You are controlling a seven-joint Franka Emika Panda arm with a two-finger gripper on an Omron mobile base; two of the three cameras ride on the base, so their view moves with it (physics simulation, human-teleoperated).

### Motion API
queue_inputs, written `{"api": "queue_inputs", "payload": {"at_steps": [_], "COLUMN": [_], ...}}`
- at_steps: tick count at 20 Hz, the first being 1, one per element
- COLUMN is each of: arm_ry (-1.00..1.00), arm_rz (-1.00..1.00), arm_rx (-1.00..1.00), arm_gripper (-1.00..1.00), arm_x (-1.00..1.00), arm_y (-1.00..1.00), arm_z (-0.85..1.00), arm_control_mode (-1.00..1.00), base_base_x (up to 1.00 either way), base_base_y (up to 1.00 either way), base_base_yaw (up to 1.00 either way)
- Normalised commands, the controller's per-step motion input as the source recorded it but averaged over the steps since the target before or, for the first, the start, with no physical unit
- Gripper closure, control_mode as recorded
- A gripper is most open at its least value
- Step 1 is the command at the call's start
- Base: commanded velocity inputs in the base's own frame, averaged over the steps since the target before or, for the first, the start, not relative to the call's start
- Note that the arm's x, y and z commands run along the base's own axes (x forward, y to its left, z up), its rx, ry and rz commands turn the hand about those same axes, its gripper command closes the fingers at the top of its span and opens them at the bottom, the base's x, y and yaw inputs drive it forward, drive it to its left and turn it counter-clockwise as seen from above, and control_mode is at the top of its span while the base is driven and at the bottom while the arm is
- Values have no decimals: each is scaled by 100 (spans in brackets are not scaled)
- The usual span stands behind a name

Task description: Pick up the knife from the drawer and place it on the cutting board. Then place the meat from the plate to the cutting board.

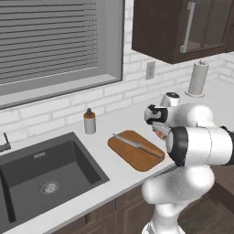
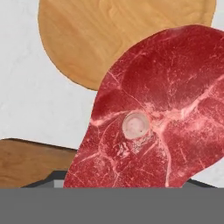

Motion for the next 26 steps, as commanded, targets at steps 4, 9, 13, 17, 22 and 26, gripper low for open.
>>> {"api": "queue_inputs", "payload": {"at_steps": [4,9,13,17,22,26], "arm_ry": [0,1,4,1,6,25], "arm_rz": [17,22,47,67,57,61], "arm_rx": [-13,-9,0,0,-6,-18], "arm_gripper": [100,100,100,100,100,100], "arm_x": [-97,-32,-18,-7,0,0], "arm_y": [100,97,46,3,37,42], "arm_z": [30,49,5,-3,-2,-25], "arm_control_mode": [-100,-100,-100,-100,-100,-100], "base_base_x": [0,0,0,0,0,0], "base_base_y": [0,0,0,0,0,0], "base_base_yaw": [0,0,0,0,0,0]}}
